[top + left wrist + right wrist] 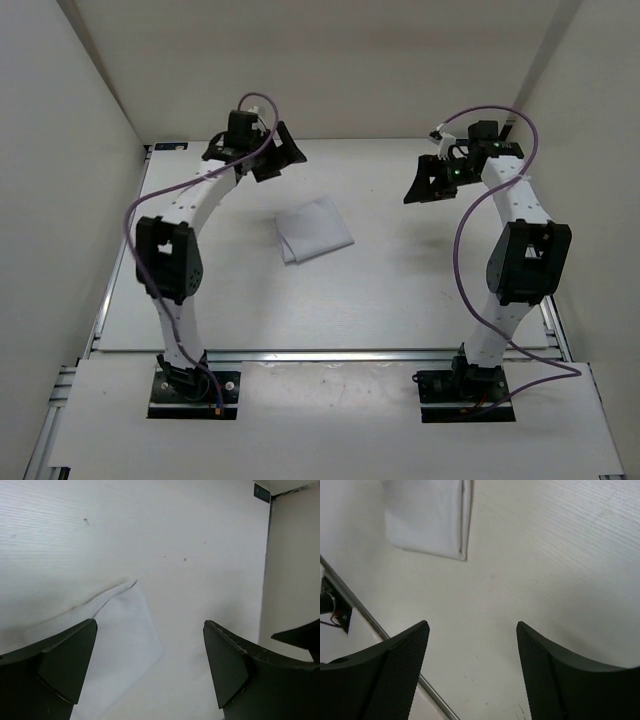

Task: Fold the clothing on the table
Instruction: Fold the skirt

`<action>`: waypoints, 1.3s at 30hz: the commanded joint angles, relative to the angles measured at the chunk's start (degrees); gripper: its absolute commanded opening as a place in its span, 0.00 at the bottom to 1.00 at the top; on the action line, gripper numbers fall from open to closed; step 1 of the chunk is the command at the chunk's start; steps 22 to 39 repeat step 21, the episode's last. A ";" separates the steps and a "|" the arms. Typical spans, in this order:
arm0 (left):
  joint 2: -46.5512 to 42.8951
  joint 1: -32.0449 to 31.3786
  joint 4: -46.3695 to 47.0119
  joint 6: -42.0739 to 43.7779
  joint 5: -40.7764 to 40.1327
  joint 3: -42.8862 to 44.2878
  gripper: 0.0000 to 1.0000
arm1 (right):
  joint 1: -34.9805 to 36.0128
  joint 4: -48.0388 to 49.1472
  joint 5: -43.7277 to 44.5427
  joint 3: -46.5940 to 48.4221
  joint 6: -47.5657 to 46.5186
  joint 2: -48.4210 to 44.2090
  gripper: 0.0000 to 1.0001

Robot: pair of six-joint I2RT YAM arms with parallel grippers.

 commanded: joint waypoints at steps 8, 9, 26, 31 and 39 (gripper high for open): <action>-38.67 1.62 -28.14 14.09 -15.43 -25.42 0.99 | 7.11 2.33 19.12 -17.82 2.31 -13.94 0.99; -41.05 1.27 -28.93 14.34 -15.86 -27.19 0.98 | 7.82 2.33 19.56 -19.66 1.87 -16.05 0.99; -61.45 4.62 -35.53 18.48 -18.92 -39.95 0.99 | 4.06 5.22 22.10 -33.65 4.76 -26.87 0.99; -61.45 4.62 -35.53 18.48 -18.92 -39.95 0.99 | 4.06 5.22 22.10 -33.65 4.76 -26.87 0.99; -61.45 4.62 -35.53 18.48 -18.92 -39.95 0.99 | 4.06 5.22 22.10 -33.65 4.76 -26.87 0.99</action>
